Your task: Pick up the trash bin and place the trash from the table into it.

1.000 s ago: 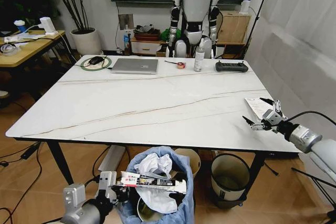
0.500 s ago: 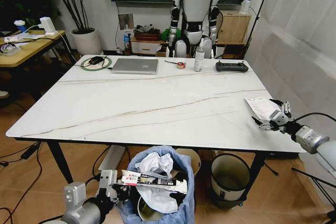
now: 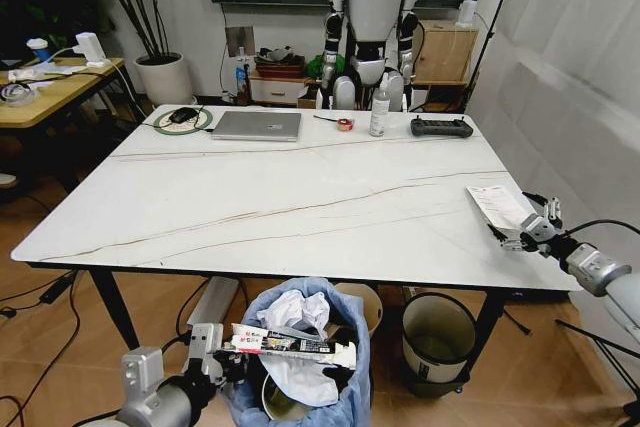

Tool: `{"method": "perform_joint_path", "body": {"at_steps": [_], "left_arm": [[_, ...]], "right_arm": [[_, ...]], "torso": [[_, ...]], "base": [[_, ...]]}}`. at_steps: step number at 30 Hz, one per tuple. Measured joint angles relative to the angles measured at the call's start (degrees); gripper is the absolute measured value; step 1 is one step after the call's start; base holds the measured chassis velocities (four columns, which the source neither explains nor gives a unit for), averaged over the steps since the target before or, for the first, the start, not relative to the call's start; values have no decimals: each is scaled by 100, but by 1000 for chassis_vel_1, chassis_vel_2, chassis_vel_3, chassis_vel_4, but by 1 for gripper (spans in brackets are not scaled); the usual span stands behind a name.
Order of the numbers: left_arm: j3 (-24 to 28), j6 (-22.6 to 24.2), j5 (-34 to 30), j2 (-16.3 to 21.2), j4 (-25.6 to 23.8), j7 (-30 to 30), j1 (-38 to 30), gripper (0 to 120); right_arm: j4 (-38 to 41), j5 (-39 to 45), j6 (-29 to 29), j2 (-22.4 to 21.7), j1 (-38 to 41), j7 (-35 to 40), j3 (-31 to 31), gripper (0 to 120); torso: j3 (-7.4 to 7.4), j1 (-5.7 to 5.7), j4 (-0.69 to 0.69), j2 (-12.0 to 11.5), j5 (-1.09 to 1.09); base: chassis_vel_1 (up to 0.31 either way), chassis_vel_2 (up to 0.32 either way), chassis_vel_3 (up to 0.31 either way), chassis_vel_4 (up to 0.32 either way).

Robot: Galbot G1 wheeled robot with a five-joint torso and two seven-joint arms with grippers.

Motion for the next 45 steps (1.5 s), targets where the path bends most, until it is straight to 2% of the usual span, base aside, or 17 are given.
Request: {"method": "perform_joint_path", "body": {"at_steps": [3,4,7,9,13,17,19,25,26,31,40,45], "left_arm": [[0,0,1,-3,0,0,2,0],[-1,-1,4,-4,0,0,15,0],[-4,-1,9,-7,0,0,22,0],[-5,-1,13,-11,0,0,20,0],[-5,-2,15,-13,0,0,14,0],[-5,-3,15,-13,0,0,6,0],[-5,-2,15,-13,0,0,4,0],[-14,-6,15,-13,0,0,0,0],[-14,-6,15,-13,0,0,0,0],[-18,-8,11,-6,0,-1,-1,0],[-23,-15,11,-4,0,-3,-14,0],[-18,-18,9,13,0,-9,-16,0]], "right_arm": [[-36,-11,12,13,22,11,-11,98],[-68,-21,28,14,41,14,-14,94],[-105,-30,41,14,57,14,-14,90],[-162,-38,53,13,76,14,-14,81],[-220,-45,80,20,84,5,-14,71],[-280,-56,97,37,88,-7,-21,53],[-289,-58,97,38,92,-8,-24,49],[-342,-58,99,42,130,-8,-58,23],[-342,-58,99,42,130,-8,-58,23],[-375,-58,99,73,123,-18,-72,3],[-372,-61,110,109,89,-50,-86,2],[-33,183,107,102,26,-42,-83,2]], "torso": [[0,0,0,0,0],[0,0,0,0,0],[0,0,0,0,0],[0,0,0,0,0],[0,0,0,0,0],[0,0,0,0,0],[0,0,0,0,0],[0,0,0,0,0],[0,0,0,0,0],[0,0,0,0,-1],[0,0,0,0,0],[0,0,0,0,1]], "base": [[0,0,0,0],[0,0,0,0],[0,0,0,0],[0,0,0,0],[0,0,0,0],[0,0,0,0],[0,0,0,0],[0,0,0,0],[0,0,0,0],[0,0,0,0],[0,0,0,0],[0,0,0,0]]}}
